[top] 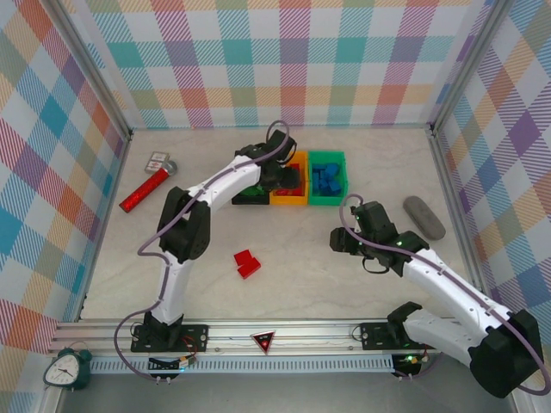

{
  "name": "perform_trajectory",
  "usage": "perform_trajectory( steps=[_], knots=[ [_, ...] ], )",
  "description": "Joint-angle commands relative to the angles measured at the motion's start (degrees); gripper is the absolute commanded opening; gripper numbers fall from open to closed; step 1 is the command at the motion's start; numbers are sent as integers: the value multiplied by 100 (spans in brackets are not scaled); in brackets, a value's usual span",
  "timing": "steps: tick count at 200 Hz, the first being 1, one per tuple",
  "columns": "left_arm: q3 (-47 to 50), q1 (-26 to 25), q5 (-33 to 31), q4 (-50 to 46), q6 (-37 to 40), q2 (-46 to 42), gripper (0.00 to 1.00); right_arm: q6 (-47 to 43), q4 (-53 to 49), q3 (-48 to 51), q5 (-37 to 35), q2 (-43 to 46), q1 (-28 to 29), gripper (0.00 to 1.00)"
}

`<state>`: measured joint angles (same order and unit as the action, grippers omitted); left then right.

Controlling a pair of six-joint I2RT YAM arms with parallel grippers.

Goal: Sort the legos into containers by color
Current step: Place the lego in the container, then pick up the lego from the bottom-center of the table.

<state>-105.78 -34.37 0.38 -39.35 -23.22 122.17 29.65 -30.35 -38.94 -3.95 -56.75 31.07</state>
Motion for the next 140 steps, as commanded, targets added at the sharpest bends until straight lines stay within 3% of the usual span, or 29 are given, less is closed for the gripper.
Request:
perform_trajectory(
  steps=[1,52,104,140],
  knots=[
    [744,0,129,619,-114,-947,62,120,373,100,491,-218,-29,63],
    [2762,75,95,998,-347,-2326,66,94,1016,-27,1115,-907,378,63],
    [4184,110,99,1190,-705,-3213,66,105,1378,-474,943,-1970,1649,63],
    [4595,319,153,1098,-806,-3319,66,108,1451,-1060,654,-2756,2489,64]
  ],
)
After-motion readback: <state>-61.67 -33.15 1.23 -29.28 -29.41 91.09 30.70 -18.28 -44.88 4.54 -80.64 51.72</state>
